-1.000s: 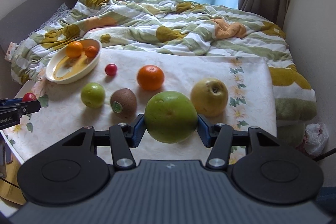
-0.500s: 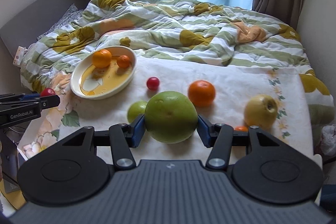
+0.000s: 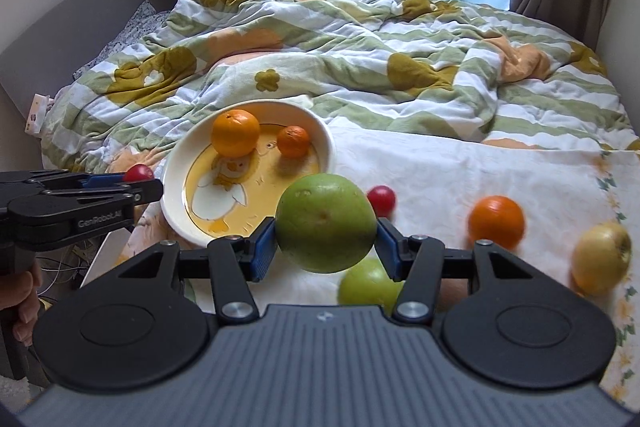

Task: Organize fruits
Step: 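Carry both to the bowl, left tool releasing the tomato while right lowers the pomelo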

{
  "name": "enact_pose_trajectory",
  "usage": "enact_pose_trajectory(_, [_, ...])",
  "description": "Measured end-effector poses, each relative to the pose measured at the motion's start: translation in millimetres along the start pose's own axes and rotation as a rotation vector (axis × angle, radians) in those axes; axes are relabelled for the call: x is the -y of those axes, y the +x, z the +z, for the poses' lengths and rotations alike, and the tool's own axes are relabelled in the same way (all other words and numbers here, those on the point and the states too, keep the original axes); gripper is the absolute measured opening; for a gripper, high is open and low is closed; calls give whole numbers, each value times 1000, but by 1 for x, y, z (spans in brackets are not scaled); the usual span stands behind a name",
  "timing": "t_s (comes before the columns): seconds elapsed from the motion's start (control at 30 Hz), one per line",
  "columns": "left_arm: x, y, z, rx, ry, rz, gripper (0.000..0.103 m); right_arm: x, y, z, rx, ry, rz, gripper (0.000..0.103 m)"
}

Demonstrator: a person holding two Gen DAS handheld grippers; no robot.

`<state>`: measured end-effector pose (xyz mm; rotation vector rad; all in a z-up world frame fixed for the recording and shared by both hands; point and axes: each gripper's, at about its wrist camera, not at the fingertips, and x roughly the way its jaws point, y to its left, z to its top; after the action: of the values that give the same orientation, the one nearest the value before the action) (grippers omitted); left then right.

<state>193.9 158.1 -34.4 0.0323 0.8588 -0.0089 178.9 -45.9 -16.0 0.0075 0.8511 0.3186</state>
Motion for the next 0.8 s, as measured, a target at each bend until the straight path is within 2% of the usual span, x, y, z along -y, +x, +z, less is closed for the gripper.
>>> enact_pose_trajectory(0.37, [-3, 64, 16, -42, 184, -7, 37, -19, 55, 28, -25, 22, -26, 68])
enact_pose_trajectory(0.57, [-6, 79, 16, -75, 202, -42, 38, -19, 69, 33, -31, 36, -44, 68])
enact_pose_trajectory(0.6, [-7, 79, 16, -72, 198, -47, 45, -19, 69, 33, -30, 39, -46, 68])
enact_pose_trajectory(0.63, [-8, 79, 16, -67, 197, -50, 64, -19, 70, 34, -30, 42, -48, 68])
enact_pose_trajectory(0.67, [-8, 77, 17, -53, 198, -69, 74, -18, 71, 34, -30, 45, -49, 68])
enact_pose_trajectory(0.7, [-7, 73, 17, -35, 195, -87, 88, -18, 71, 34, -30, 47, -50, 68])
enact_pose_trajectory(0.73, [-5, 70, 17, -19, 193, -67, 101, -19, 71, 35, -30, 48, -53, 68])
enact_pose_trajectory(0.8, [-3, 63, 16, 5, 212, -42, 102, -19, 70, 36, -29, 51, -53, 68])
